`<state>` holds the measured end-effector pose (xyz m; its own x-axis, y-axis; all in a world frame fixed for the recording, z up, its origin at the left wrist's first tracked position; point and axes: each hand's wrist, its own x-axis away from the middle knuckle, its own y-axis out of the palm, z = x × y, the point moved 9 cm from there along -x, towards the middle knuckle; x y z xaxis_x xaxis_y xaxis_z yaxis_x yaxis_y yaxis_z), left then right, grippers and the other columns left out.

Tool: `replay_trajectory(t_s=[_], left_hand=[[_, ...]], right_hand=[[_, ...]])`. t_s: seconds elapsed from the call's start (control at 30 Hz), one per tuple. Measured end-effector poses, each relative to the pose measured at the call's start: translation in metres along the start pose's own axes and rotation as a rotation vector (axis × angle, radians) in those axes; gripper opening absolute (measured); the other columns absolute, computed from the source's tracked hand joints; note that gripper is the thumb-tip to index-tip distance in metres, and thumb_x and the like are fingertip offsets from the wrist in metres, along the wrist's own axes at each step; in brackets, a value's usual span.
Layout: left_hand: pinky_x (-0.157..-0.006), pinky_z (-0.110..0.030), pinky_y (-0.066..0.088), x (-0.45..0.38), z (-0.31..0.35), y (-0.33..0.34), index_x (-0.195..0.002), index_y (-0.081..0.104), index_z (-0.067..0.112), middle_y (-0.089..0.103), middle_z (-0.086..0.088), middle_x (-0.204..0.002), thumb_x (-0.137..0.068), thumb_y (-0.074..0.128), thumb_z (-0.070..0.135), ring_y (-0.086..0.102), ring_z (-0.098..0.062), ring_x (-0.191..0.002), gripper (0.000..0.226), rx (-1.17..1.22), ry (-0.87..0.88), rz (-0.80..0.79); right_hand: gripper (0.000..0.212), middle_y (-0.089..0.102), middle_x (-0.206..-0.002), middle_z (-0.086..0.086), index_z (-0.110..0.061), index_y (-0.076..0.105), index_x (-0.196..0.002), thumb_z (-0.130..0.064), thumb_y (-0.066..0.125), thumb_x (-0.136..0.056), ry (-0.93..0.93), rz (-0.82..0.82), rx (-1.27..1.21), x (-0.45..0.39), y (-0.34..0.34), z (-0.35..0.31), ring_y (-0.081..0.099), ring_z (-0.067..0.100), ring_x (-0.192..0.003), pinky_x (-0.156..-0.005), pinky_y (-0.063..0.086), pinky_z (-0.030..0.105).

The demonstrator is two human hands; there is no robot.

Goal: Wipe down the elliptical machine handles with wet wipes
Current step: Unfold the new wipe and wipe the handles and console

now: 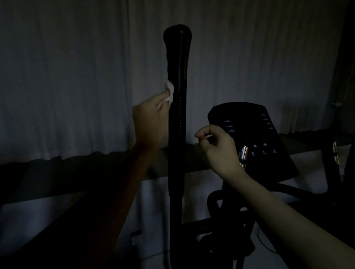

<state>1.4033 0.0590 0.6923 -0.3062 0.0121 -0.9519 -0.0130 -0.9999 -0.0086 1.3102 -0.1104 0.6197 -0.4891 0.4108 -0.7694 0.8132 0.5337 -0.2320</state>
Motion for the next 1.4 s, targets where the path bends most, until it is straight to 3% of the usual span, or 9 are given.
replay_trajectory(t_s=[0.1,0.17,0.27,0.37,0.6,0.77,0.97,1.13,1.4], left_hand=[[-0.055,-0.025,0.047,0.068,-0.014,0.007,-0.088,0.070,0.005,0.063,-0.007,-0.069,-0.097,0.058,0.009,0.052,-0.013,-0.062,0.016,-0.211,0.042,-0.124],[-0.076,-0.030,0.044,0.117,-0.017,-0.001,-0.104,0.069,0.009,0.061,-0.010,-0.098,-0.106,0.039,0.017,0.052,-0.017,-0.081,0.031,-0.384,0.128,-0.106],[-0.097,-0.017,0.028,0.131,-0.026,-0.006,-0.112,0.070,0.001,0.069,-0.021,-0.112,-0.105,0.036,0.021,0.046,-0.020,-0.103,0.040,-0.394,-0.004,-0.171],[-0.074,0.001,0.037,0.090,-0.019,-0.013,-0.102,0.074,0.003,0.074,-0.015,-0.087,-0.096,0.056,0.003,0.061,-0.011,-0.065,0.019,-0.296,-0.111,-0.099],[-0.076,-0.024,0.044,0.121,-0.008,-0.008,-0.103,0.075,0.003,0.074,-0.017,-0.088,-0.101,0.039,0.012,0.064,-0.017,-0.080,0.036,-0.374,-0.053,-0.157],[-0.082,-0.003,0.030,0.182,-0.052,-0.010,-0.101,0.075,0.014,0.076,-0.007,-0.100,-0.090,0.066,0.008,0.071,-0.022,-0.091,0.016,-0.380,-0.233,-0.382],[-0.068,0.002,0.037,0.100,-0.026,-0.005,-0.099,0.076,0.010,0.070,0.005,-0.090,-0.094,0.055,0.007,0.060,-0.001,-0.078,0.021,-0.274,-0.245,-0.141],[-0.082,-0.029,0.051,0.156,-0.039,-0.002,-0.104,0.067,0.016,0.074,-0.010,-0.096,-0.099,0.042,0.015,0.067,-0.022,-0.092,0.025,-0.345,-0.131,-0.256],[-0.080,0.003,0.037,0.091,-0.011,-0.007,-0.099,0.074,0.001,0.067,0.001,-0.096,-0.087,0.063,-0.004,0.051,0.011,-0.093,0.017,-0.117,-0.142,-0.037]], right_hand=[[0.024,0.065,-0.086,-0.001,-0.015,0.067,-0.080,0.006,0.055,-0.082,0.012,0.019,0.004,0.007,-0.003,0.009,0.057,-0.003,-0.077,-0.071,0.040,0.007],[0.026,0.065,-0.086,-0.002,-0.017,0.066,-0.079,0.006,0.055,-0.081,0.036,0.021,0.014,0.012,-0.004,0.018,0.057,-0.007,-0.077,-0.073,0.040,0.005],[0.024,0.065,-0.086,-0.003,-0.014,0.067,-0.081,0.006,0.054,-0.082,0.062,-0.001,0.022,0.016,-0.003,0.026,0.057,-0.006,-0.079,-0.074,0.039,0.004],[0.023,0.064,-0.087,-0.003,-0.012,0.067,-0.083,0.007,0.054,-0.082,0.063,-0.008,0.018,0.014,0.001,0.024,0.057,-0.003,-0.080,-0.074,0.041,0.007],[0.028,0.065,-0.085,-0.006,-0.018,0.066,-0.082,0.008,0.053,-0.081,0.068,-0.013,-0.016,0.026,0.005,0.029,0.058,-0.006,-0.078,-0.074,0.044,0.008],[0.026,0.064,-0.085,-0.006,-0.017,0.066,-0.084,0.007,0.055,-0.083,0.096,-0.083,-0.019,0.043,0.018,0.047,0.059,-0.002,-0.078,-0.073,0.042,0.009],[0.027,0.063,-0.081,-0.013,-0.017,0.066,-0.083,0.007,0.054,-0.082,0.089,-0.047,-0.039,0.036,0.014,0.036,0.057,-0.011,-0.075,-0.071,0.040,0.004],[0.024,0.063,-0.085,-0.006,-0.015,0.067,-0.085,0.006,0.055,-0.083,0.130,-0.069,-0.039,0.050,0.011,0.050,0.057,-0.001,-0.075,-0.072,0.043,0.014],[0.027,0.063,-0.083,-0.012,-0.020,0.064,-0.083,0.006,0.054,-0.084,0.132,-0.060,-0.054,0.044,0.003,0.044,0.058,-0.005,-0.077,-0.071,0.043,0.011]])
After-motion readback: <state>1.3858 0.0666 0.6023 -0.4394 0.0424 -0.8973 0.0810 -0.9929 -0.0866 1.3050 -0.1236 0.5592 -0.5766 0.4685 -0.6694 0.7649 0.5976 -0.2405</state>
